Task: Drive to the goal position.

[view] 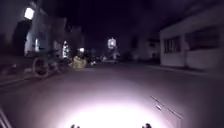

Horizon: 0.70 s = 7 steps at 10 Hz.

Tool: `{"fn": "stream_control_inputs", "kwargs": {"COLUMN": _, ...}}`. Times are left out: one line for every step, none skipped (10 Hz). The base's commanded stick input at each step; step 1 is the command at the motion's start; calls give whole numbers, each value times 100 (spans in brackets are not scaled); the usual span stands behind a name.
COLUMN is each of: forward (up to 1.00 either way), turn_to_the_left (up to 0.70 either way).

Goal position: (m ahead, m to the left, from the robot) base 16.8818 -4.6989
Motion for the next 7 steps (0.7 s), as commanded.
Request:
{"fn": "stream_control_inputs", "kwargs": {"forward": 85, "turn_to_the_left": 0}}
{"fn": "stream_control_inputs", "kwargs": {"forward": 85, "turn_to_the_left": 0}}
{"fn": "stream_control_inputs", "kwargs": {"forward": 85, "turn_to_the_left": 0}}
{"fn": "stream_control_inputs", "kwargs": {"forward": 85, "turn_to_the_left": 0}}
{"fn": "stream_control_inputs", "kwargs": {"forward": 85, "turn_to_the_left": 0}}
{"fn": "stream_control_inputs", "kwargs": {"forward": 85, "turn_to_the_left": 0}}
{"fn": "stream_control_inputs", "kwargs": {"forward": 85, "turn_to_the_left": 0}}
